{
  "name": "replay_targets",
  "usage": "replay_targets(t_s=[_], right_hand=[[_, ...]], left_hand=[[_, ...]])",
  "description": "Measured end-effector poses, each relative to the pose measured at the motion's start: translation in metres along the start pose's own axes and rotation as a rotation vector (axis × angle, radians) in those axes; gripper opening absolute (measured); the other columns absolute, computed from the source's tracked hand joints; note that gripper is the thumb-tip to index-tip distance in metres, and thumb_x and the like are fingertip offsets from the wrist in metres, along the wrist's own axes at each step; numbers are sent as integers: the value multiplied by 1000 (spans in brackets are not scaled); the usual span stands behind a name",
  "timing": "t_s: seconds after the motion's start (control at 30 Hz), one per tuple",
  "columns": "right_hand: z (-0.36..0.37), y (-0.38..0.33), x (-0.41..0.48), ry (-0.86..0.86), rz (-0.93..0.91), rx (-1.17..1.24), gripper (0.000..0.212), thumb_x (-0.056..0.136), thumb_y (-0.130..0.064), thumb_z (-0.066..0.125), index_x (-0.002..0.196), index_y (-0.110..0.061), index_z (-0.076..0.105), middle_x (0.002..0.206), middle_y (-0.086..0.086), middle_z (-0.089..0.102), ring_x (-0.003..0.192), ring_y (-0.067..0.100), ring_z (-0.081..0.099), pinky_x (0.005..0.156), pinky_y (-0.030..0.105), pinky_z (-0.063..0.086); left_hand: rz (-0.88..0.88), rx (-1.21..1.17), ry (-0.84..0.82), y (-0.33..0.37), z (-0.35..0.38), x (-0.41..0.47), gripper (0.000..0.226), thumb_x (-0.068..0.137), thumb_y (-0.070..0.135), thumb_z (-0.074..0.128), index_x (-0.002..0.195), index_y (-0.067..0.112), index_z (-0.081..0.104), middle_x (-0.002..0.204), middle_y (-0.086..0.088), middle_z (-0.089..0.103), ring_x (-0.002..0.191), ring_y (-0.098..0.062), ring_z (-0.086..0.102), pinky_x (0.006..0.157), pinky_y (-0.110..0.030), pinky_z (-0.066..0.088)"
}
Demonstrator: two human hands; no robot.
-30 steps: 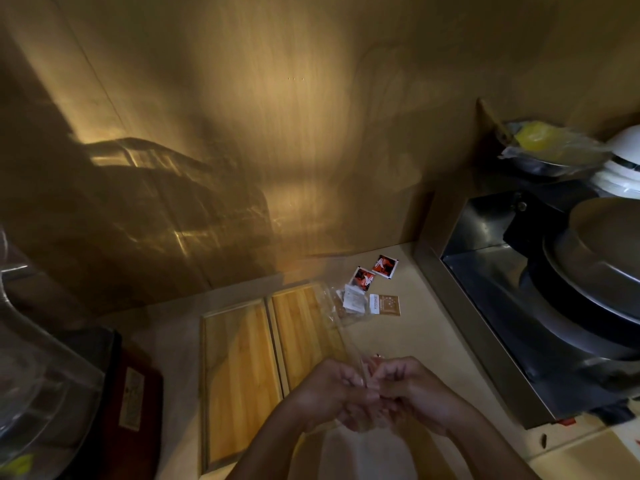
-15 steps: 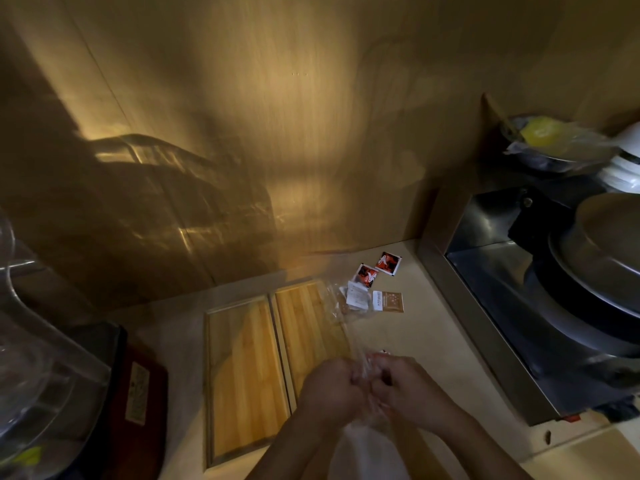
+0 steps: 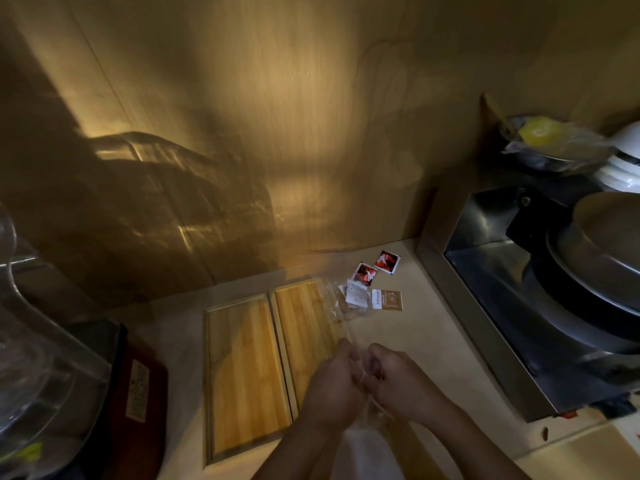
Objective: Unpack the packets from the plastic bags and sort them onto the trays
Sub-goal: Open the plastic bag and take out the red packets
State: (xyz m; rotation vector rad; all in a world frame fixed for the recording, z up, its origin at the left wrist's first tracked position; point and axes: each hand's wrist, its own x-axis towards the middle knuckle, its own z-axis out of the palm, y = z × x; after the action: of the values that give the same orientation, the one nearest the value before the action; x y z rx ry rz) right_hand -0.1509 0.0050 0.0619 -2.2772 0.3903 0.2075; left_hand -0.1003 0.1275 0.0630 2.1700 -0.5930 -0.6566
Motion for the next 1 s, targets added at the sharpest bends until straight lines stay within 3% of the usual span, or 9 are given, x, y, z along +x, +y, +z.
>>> replay_targets(t_s=[0.1,0.17,0.23,0.37,0.47,0.57,0.63,0.8,1.0], right_hand=[[2,1,2,6,30,25,28,80,-15,57,60,-28,43,54,-6,51,58,3,46,63,32,43],[4,2,3,5,43,0,33,83,-17,58,56,-29,42,52,-7,52,57,0,43,61,27,39],[4,0,2,12,49,-77,33,85,-25,56,57,-27,39,59,-5,54,61,8,49,64,30,40],[-3,-6,-3,166,116,-295,29,86,-37,50,65,-24,35,92,9,68,88,31,62,65,32,38],[-6,-5,-7,186,150,-285,38,86,-37,51,58,-28,26,87,7,63,81,29,58,63,31,36],[0,-9,-8,79,60,-210,21,88,-28,47,70,-31,36,86,-1,53,77,22,50,70,34,43],[3,-13,-9,54,6,-238,4,89,-29,47,88,-25,49,96,2,61,89,25,57,71,32,41],[6,-16,-7,99,-87,-365,22,90,-33,45,93,-17,60,105,5,68,100,26,61,70,31,37],[-6,-13,-12,276,57,-491,28,90,-37,42,88,-14,59,101,6,70,95,30,63,70,33,42]], left_hand=[[-4,14,25,-5,1,0,18,78,10,53,90,23,52,72,-1,65,74,-21,64,61,-33,46],[-50,34,42,-9,0,-1,15,76,15,54,70,29,54,73,-2,67,77,-23,66,67,-37,51],[-83,70,82,-8,-1,-6,21,77,19,52,59,29,50,70,2,64,78,-24,65,69,-39,53],[-186,244,221,-2,-12,-14,8,85,25,45,79,22,50,94,-4,68,93,-28,62,65,-30,37],[-197,246,239,-8,-17,-14,10,83,11,45,88,20,45,99,-2,63,90,-25,59,66,-31,38],[-119,150,162,-9,-14,-14,26,81,3,46,102,17,52,100,-3,68,90,-23,63,72,-36,48],[-75,138,148,-9,-11,-17,22,84,13,48,101,23,58,96,-2,71,88,-21,65,71,-33,49],[-23,208,184,-10,-13,-22,21,88,40,50,94,24,64,90,0,72,86,-17,65,71,-31,47],[-129,418,285,-13,-21,-21,24,93,31,39,94,15,58,98,-5,70,94,-26,65,74,-33,47]])
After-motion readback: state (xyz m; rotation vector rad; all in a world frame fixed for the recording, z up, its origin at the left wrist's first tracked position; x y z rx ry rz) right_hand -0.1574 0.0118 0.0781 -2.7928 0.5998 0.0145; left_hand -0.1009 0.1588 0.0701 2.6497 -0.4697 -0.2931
